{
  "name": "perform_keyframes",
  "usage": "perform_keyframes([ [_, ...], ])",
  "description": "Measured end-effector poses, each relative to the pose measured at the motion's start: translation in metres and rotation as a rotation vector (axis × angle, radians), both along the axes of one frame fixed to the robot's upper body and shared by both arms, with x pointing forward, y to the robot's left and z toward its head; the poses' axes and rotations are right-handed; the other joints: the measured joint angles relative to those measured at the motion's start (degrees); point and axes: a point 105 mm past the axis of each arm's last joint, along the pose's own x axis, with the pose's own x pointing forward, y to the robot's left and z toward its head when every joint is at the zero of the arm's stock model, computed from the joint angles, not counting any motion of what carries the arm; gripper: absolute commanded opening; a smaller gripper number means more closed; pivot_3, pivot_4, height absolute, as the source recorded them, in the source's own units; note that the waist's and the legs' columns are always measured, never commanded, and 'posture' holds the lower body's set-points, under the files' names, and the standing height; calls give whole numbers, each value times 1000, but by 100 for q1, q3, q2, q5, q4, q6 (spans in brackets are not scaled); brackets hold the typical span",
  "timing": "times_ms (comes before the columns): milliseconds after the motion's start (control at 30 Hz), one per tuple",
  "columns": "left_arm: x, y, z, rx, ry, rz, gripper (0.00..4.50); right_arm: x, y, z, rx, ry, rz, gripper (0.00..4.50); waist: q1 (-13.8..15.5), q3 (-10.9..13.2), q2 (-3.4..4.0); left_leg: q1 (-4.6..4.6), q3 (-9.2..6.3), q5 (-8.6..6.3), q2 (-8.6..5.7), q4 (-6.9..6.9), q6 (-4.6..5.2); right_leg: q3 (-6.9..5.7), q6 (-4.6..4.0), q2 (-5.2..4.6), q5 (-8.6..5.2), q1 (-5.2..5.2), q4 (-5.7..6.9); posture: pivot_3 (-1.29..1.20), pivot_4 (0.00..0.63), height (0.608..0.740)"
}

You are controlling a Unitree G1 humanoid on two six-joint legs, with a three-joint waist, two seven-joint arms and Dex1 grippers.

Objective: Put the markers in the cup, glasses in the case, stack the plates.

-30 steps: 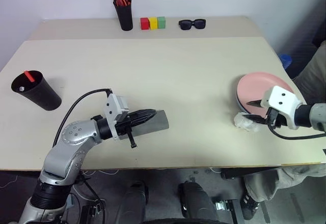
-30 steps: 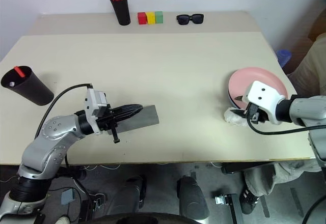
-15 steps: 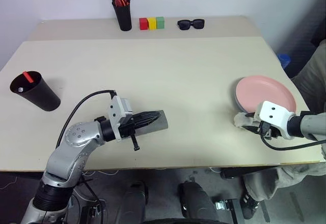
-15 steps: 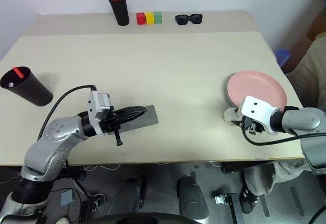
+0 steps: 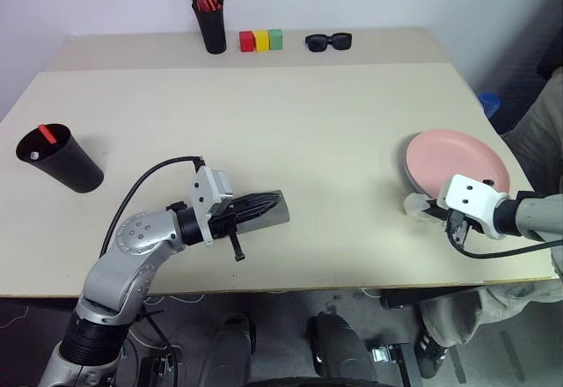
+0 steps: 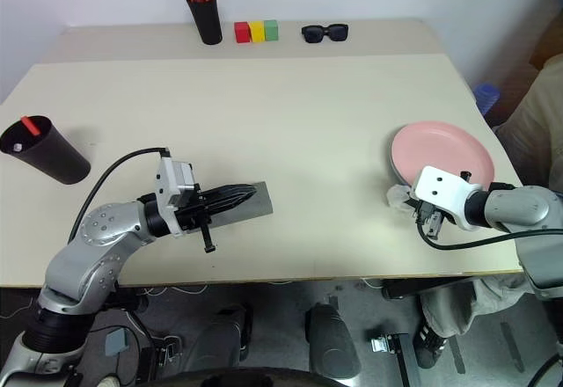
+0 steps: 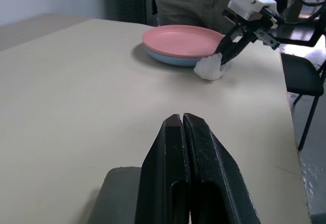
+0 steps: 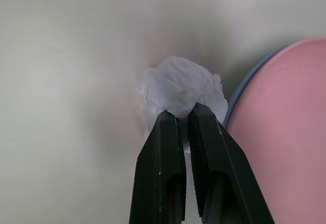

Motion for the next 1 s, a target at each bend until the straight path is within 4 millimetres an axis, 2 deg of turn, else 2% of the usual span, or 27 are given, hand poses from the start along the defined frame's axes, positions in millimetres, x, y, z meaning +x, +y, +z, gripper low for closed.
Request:
perform_keyframes([
  [133, 0, 1, 0, 3, -1, 2, 0, 10, 12, 35, 81, -87, 20, 26, -6, 0, 0, 0, 0, 0, 0, 2, 0, 0, 0, 0, 0, 0, 1, 0, 150, 740],
  [233, 0, 1, 0, 4, -2, 7, 0, 22, 7, 63, 70, -193, -6, 26, 3, 0, 0, 0, 0, 0, 0, 2, 0, 0, 0, 0, 0, 1, 0, 0, 150, 740],
  [300, 1, 2, 0, 5, -2, 13, 0, 30, -6, 67, 37, -225, -62, 26, 35, 0, 0, -3, 0, 0, -1, 2, 0, 0, 0, -2, 0, 1, -3, 0, 150, 740],
  [400, 1, 3, 0, 6, 0, 25, 0, 40, -34, 56, -27, -224, -183, 26, 60, 0, 0, -5, 2, 0, -3, 1, 0, 0, 0, -4, 0, -2, -5, 0, 150, 740],
  [500, 1, 4, -1, 5, 7, 42, 0, 42, -55, 36, -73, -171, -258, 1068, 60, 1, 1, -4, 2, 0, -2, 0, 0, 0, 0, -4, 0, -4, -3, 0, 150, 740],
  [600, 1, 4, -1, 3, 5, 56, 0, 44, -61, 27, -85, -158, -273, 2591, 18, 1, 3, -4, 2, 0, -2, 0, 0, 1, 0, -3, 0, -5, 1, 0, 150, 740],
  [667, 0, 6, -1, 0, 6, 74, 0, 46, -59, 30, -94, -175, -259, 3562, -20, -1, 7, -1, 3, 0, -1, 0, 0, 1, 0, -3, 0, -4, 2, 0, 150, 740],
  [833, 7, 30, -2, -9, 6, 215, 0, 49, -42, 35, -58, -200, -175, 3562, -18, -1, 7, 2, 2, 0, 1, 0, 0, 1, 0, 0, 0, -1, 4, 0, 150, 740],
  [1000, 17, 93, -2, 25, -35, 497, 0, 51, 5, 33, 207, -180, -55, 3562, -15, -1, 7, 3, 2, 0, 2, -2, 0, 2, -1, -1, 0, -1, 4, 0, 150, 740],
])
